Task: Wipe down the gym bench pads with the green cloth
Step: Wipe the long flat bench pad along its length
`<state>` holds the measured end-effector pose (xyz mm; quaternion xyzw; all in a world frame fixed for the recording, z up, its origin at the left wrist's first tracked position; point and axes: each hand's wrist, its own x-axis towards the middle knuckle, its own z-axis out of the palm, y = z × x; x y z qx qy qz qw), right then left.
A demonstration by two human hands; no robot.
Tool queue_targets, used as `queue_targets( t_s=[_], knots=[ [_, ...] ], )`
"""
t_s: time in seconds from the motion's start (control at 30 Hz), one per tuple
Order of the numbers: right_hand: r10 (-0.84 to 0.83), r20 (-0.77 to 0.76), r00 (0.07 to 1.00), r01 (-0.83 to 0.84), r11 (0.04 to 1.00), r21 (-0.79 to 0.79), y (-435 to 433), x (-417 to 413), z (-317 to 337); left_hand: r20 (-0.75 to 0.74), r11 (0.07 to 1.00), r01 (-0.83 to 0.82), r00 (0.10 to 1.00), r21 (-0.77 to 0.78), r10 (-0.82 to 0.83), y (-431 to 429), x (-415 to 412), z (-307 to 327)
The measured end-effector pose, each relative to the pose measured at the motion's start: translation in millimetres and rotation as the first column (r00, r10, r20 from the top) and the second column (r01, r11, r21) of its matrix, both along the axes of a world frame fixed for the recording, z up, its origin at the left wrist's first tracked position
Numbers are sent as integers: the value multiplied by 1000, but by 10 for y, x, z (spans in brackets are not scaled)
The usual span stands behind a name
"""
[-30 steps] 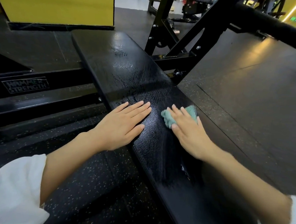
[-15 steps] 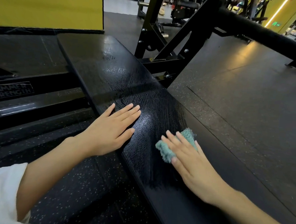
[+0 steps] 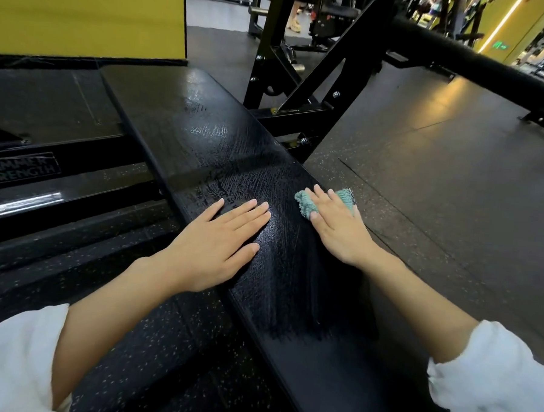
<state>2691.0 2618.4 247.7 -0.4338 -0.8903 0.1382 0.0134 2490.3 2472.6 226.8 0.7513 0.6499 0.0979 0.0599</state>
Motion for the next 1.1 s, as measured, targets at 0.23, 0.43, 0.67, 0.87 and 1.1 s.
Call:
queue_targets(
  t_s=[0.23,0.43,0.67,0.87,1.1],
  knots=[
    [163,-37,986,-164,986,-29,-761,499,55,-15,1000,-5,1000,14,6,-7,7,-9],
    [156,-26,987,-157,986,-53,-928,679,74,10,999,-2,1000,42,2,-6,6,-34],
    [-20,-8,1000,20,1000,24,-176,287,-17,-14,999,-11,1000,43,11,-6,0,-49],
    [-152,-6,988,152,988,24,39,8,-43,-7,998,-5,1000,55,5,1,-12,-60],
    [-9,18,1000,9,1000,6,-624,79,37,-12,999,-11,1000,51,12,6,-2,-53]
  ],
)
